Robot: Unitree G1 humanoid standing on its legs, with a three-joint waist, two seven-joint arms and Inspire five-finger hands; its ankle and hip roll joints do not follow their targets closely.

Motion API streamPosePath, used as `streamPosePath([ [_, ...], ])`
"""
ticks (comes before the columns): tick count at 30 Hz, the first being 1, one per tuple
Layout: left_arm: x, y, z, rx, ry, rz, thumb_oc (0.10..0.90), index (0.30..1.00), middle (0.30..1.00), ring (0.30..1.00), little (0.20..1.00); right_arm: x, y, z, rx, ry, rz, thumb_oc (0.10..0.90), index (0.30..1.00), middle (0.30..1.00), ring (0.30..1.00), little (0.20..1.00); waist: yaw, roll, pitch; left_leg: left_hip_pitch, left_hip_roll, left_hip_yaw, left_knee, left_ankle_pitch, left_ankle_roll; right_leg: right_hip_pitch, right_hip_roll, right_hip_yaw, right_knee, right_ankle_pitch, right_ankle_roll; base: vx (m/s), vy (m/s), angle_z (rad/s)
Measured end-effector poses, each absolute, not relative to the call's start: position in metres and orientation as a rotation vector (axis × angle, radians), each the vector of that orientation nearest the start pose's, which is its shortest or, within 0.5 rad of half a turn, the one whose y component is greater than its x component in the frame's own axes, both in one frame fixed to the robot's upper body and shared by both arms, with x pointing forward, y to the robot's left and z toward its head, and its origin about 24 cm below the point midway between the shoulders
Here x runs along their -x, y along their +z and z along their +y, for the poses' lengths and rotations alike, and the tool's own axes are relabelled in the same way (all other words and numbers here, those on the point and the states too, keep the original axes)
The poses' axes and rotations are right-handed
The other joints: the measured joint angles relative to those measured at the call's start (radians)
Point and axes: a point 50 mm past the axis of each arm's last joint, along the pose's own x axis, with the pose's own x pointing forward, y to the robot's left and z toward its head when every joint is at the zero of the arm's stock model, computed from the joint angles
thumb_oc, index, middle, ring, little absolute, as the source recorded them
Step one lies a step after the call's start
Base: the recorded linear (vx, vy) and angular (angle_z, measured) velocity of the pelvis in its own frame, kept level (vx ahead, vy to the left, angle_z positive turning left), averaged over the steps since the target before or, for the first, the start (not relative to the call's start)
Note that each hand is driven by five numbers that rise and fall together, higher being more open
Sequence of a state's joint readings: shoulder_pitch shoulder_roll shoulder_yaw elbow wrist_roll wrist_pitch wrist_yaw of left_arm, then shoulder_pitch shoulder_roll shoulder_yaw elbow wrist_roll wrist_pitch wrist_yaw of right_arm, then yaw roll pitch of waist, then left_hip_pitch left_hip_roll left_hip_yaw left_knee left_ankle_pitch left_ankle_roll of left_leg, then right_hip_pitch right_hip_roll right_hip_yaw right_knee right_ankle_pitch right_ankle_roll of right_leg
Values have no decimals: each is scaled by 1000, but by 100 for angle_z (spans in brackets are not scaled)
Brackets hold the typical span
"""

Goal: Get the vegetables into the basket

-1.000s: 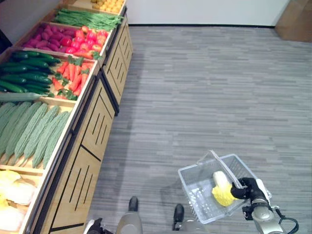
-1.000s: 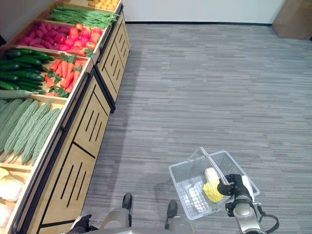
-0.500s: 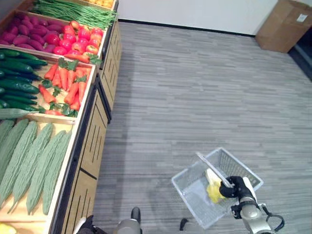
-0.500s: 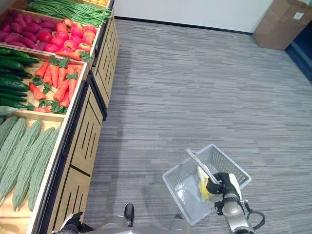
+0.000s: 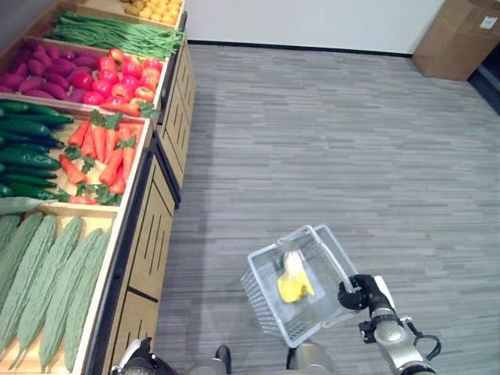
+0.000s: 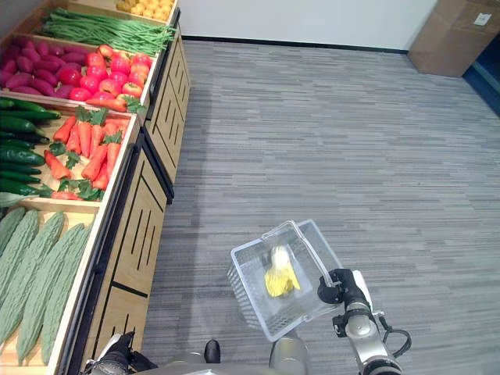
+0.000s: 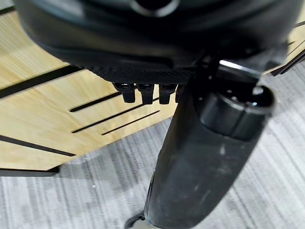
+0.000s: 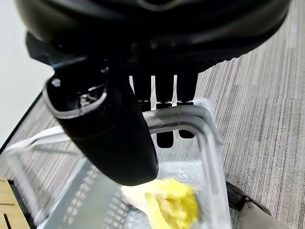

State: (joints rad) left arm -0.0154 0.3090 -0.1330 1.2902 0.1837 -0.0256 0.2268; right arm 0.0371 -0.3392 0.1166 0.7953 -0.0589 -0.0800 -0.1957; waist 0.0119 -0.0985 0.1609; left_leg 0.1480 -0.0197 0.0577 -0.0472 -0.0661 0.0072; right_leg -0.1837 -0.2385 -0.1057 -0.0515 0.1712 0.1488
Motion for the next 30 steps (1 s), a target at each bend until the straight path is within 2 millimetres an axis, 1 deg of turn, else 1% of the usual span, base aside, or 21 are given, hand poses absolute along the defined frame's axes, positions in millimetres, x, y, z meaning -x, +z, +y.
streamPosePath([
  [1, -85, -152, 269, -640, 149, 1208, 900, 1000, 1000, 1000, 1000, -168, -104, -256, 491, -169, 726, 400, 300, 300, 300, 300, -4, 16, 0, 13, 24, -12, -6, -12, -14, 4, 18, -9, 16, 44, 0, 440, -398, 28],
  [2, -81, -155, 264, -628, 143, 1216, 900, 1000, 1000, 1000, 1000, -165, -105, -256, 490, -170, 735, 400, 300, 300, 300, 300, -10, 32, -4, 20, 61, -23, -6, -13, -34, 14, 55, -21, 22, 45, -1, 230, -236, 24],
  [3, -79, -156, 260, -614, 135, 1222, 900, 1000, 1000, 1000, 1000, -165, -104, -259, 497, -172, 735, 400, 300, 300, 300, 300, -10, 63, -12, 25, 97, -30, 0, -9, -41, 22, 86, -38, 28, 43, -18, 412, -447, 20],
  [4, -75, -159, 254, -601, 127, 1230, 900, 1000, 1000, 1000, 1000, -165, -103, -261, 504, -173, 736, 400, 300, 300, 300, 300, -9, 78, -14, 21, 136, -33, 21, -17, -58, 32, 130, -51, 28, 33, -51, 189, -217, 5],
  [5, -73, -160, 253, -594, 127, 1239, 900, 1000, 1000, 1000, 1000, -166, -102, -262, 507, -174, 734, 400, 300, 300, 300, 300, -10, 86, -17, 8, 160, -43, 47, -9, -70, 39, 147, -61, 26, 24, -67, 235, -274, 9],
  [7, -74, -160, 251, -589, 125, 1235, 900, 1000, 1000, 1000, 1000, -169, -99, -266, 520, -175, 725, 400, 300, 300, 300, 300, -8, 77, -18, -14, 191, -82, 106, 5, -88, 55, 183, -77, 25, 4, -97, 176, -227, 7],
  [9, -77, -158, 255, -589, 145, 1233, 900, 1000, 1000, 1000, 1000, -172, -91, -281, 562, -194, 709, 400, 300, 300, 300, 300, -25, 82, -22, -57, 240, -135, 179, 42, -138, 62, 230, -106, 37, -45, -129, 270, -349, 17],
  [11, -83, -156, 257, -595, 153, 1214, 900, 1000, 1000, 1000, 1000, -172, -87, -288, 579, -207, 698, 400, 300, 300, 300, 300, -28, 78, -22, -121, 252, -142, 279, 53, -159, 61, 242, -119, 37, -56, -151, 159, -208, 14],
  [13, -84, -156, 257, -593, 154, 1212, 900, 1000, 1000, 1000, 1000, -171, -84, -295, 586, -234, 697, 400, 300, 300, 300, 300, -26, 78, -23, -132, 258, -147, 310, 121, -184, 70, 256, -123, 55, -87, -179, 167, -200, 8],
  [14, -87, -156, 257, -596, 158, 1202, 900, 1000, 1000, 1000, 1000, -167, -84, -298, 595, -240, 705, 400, 300, 300, 300, 300, -31, 69, -18, -157, 261, -133, 358, 139, -192, 94, 254, -137, 36, -87, -187, 117, -113, 21],
  [17, -98, -153, 255, -595, 159, 1166, 900, 1000, 1000, 1000, 1000, -167, -80, -308, 626, -264, 701, 400, 300, 300, 300, 300, -29, 58, -9, -220, 223, -114, 354, 93, -201, 114, 249, -150, -5, -84, -196, 147, -49, 26],
  [18, -101, -153, 254, -592, 158, 1155, 900, 1000, 1000, 1000, 1000, -166, -79, -309, 634, -271, 702, 400, 300, 300, 300, 300, -29, 56, -7, -250, 208, -79, 323, 75, -193, 123, 249, -151, -28, -89, -195, 197, 10, 25],
  [19, -106, -152, 253, -593, 158, 1140, 900, 1000, 1000, 1000, 1000, -166, -78, -311, 639, -276, 706, 400, 300, 300, 300, 300, -27, 44, 2, -262, 181, -41, 227, 56, -182, 129, 242, -150, -41, -90, -189, 175, 34, 24],
  [20, -107, -151, 254, -594, 158, 1139, 900, 1000, 1000, 1000, 1000, -166, -78, -311, 639, -276, 706, 400, 300, 300, 300, 300, -26, 41, 4, -262, 177, -37, 214, 56, -179, 129, 241, -150, -41, -90, -189, 215, 53, 8],
  [21, -107, -151, 253, -593, 157, 1136, 900, 1000, 1000, 1000, 1000, -167, -78, -310, 639, -278, 704, 400, 300, 300, 300, 300, -2, 31, 11, -296, 143, 19, 28, 102, -156, 134, 245, -150, -42, -104, -169, 232, 55, -9],
  [22, -104, -152, 253, -591, 155, 1143, 900, 1000, 1000, 1000, 1000, -167, -79, -309, 636, -275, 705, 400, 300, 300, 300, 300, 4, 33, 11, -325, 142, 30, -22, 139, -154, 140, 258, -151, -41, -114, -176, 285, 80, -6],
  [23, -101, -153, 253, -593, 151, 1151, 900, 1000, 1000, 1000, 1000, -167, -81, -306, 626, -276, 707, 400, 300, 300, 300, 300, 5, 33, 14, -365, 142, 34, -44, 180, -153, 151, 272, -155, -41, -123, -185, 278, 92, -9],
  [24, -97, -154, 252, -593, 147, 1165, 900, 1000, 1000, 1000, 1000, -167, -83, -302, 620, -265, 708, 400, 300, 300, 300, 300, 15, 38, 16, -391, 145, 29, -47, 205, -152, 163, 288, -146, -42, -134, -176, 294, 130, -34],
  [27, -68, -160, 252, -585, 138, 1248, 900, 1000, 1000, 1000, 1000, -167, -89, -289, 600, -226, 713, 400, 300, 300, 300, 300, 44, 39, 17, -382, 144, 17, -32, 243, -111, 225, 332, -83, -40, -161, -179, 287, 167, -69],
  [28, -62, -161, 252, -585, 134, 1267, 900, 1000, 1000, 1000, 1000, -166, -90, -287, 596, -222, 716, 400, 300, 300, 300, 300, 43, 39, 17, -374, 134, 18, -28, 249, -102, 239, 335, -78, -36, -158, -188, 237, 163, -36],
  [30, -60, -162, 252, -591, 123, 1276, 900, 1000, 1000, 1000, 1000, -164, -91, -287, 605, -216, 723, 400, 300, 300, 300, 300, 36, 36, 17, -350, 94, 26, -17, 259, -70, 259, 330, -52, -35, -178, -165, 239, 192, -33],
])
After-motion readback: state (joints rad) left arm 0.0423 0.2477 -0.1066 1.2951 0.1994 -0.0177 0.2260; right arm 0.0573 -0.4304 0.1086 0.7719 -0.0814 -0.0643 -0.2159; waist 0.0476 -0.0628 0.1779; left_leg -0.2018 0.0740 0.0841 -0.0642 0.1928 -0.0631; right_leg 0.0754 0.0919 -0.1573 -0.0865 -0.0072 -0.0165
